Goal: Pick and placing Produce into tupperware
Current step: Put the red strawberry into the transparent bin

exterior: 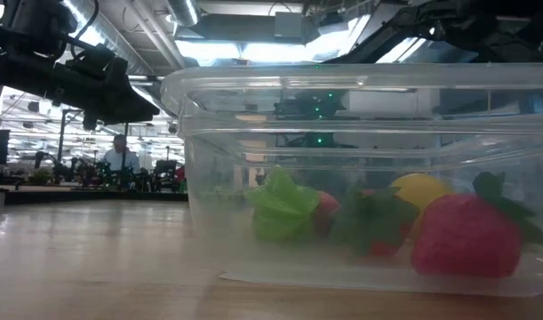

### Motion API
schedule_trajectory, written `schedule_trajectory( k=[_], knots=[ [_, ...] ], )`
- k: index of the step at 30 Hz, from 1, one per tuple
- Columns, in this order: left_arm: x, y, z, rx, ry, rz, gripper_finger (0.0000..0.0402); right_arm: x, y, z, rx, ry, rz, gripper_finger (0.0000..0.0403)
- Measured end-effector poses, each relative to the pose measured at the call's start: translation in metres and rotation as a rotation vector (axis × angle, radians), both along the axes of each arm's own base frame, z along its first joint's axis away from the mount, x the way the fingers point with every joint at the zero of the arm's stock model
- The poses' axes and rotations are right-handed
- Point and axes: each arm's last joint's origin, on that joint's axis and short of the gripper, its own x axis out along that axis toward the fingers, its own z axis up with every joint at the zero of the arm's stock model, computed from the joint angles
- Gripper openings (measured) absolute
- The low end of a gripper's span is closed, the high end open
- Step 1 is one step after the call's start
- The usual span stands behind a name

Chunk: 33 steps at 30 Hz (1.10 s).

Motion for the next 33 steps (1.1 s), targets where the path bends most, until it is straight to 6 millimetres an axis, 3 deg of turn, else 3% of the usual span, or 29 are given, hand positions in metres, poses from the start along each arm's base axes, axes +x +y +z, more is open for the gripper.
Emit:
schedule_trajectory(
  k=[7, 13, 25, 29, 33],
  knots=[
    [0.000, 0.000, 0.000, 0.000, 0.000, 0.000, 0.0140, -0.007, 0.007, 0.029, 0.006, -0.013, 0.001, 0.0100],
    [0.000, 0.000, 0.000, 0.000, 0.000, 0.000, 0.0140, -0.012, 0.031, 0.080, 0.020, -0.017, 0.042, 0.0100],
    [0.000, 0.000, 0.000, 0.001, 0.001, 0.005, 0.0140, -0.015, 0.131, 0.196, 0.062, -0.193, 0.193, 0.0101],
    [0.000, 0.000, 0.000, 0.001, 0.001, 0.006, 0.0140, -0.018, 0.172, 0.222, 0.070, -0.234, 0.254, 0.0101],
    [0.000, 0.000, 0.000, 0.001, 0.000, 0.005, 0.0140, -0.019, 0.212, 0.235, 0.093, -0.266, 0.309, 0.0101]
  ],
)
